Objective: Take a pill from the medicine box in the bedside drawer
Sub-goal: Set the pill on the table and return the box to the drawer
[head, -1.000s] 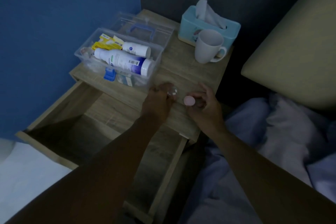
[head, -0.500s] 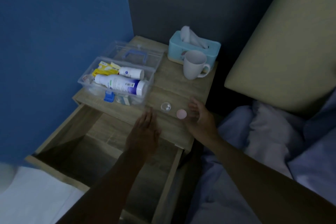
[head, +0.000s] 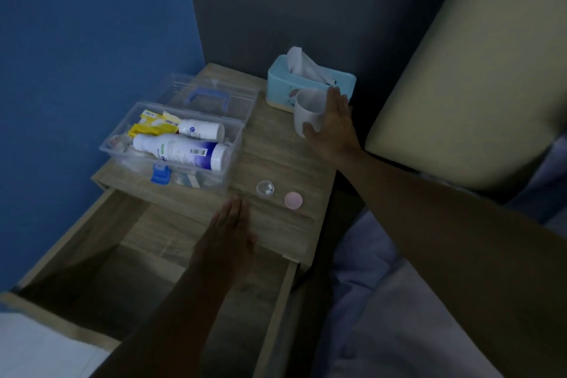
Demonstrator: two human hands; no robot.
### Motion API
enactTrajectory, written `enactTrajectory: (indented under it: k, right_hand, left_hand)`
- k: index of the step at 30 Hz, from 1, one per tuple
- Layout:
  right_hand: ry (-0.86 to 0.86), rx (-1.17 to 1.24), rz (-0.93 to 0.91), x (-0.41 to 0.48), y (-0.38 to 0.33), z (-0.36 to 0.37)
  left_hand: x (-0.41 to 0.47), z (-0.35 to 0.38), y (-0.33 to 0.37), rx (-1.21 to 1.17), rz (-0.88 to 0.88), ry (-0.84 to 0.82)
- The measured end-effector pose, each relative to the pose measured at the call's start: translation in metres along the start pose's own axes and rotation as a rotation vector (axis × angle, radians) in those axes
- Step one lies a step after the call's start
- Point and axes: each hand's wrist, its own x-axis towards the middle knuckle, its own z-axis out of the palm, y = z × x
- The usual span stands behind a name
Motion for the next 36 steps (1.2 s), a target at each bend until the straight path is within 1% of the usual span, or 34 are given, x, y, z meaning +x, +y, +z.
enactTrajectory:
  k: [3, 7, 12, 14, 16, 19, 28, 31, 36]
  right_hand:
    - [-0.019, -0.065, 0.043, 0.018, -0.002, 0.007]
    - [-0.032, -0.064, 0.097, 0.03, -0.004, 0.016]
    - [0.108, -0.111, 0.051, 0.032, -0.008, 0.022]
    - [0.124, -0.136, 0.047, 0.034, -0.009, 0.021]
    - [0.107, -0.116, 0.059, 0.036, -0.01, 0.017]
    - [0.037, -0.027, 0.047, 0.035, -0.013, 0.006]
    - [-0.082, -0.038, -0.146, -0.001, -0.03, -0.019]
    - [-0.126, -0.068, -0.157, -0.011, -0.032, -0.02]
    - [-0.18, -0.035, -0.131, -0.023, -0.03, -0.017]
  left_hand:
    - [0.001, 0.003, -0.001, -0.01, 0.005, 0.009]
    - [0.002, 0.005, -0.003, -0.057, 0.009, 0.018]
    - [0.0, 0.006, -0.005, -0.079, 0.02, 0.029]
    - [-0.001, 0.007, -0.005, -0.062, 0.026, 0.035]
    - [-0.001, 0.008, -0.005, -0.059, 0.028, 0.038]
    - [-0.002, 0.006, -0.004, -0.069, 0.022, 0.03]
    - [-0.001, 0.0, -0.002, -0.034, 0.009, -0.007]
    - [0.001, -0.002, -0.001, -0.031, 0.004, -0.033]
    - [0.003, -0.004, -0.001, -0.015, -0.004, -0.043]
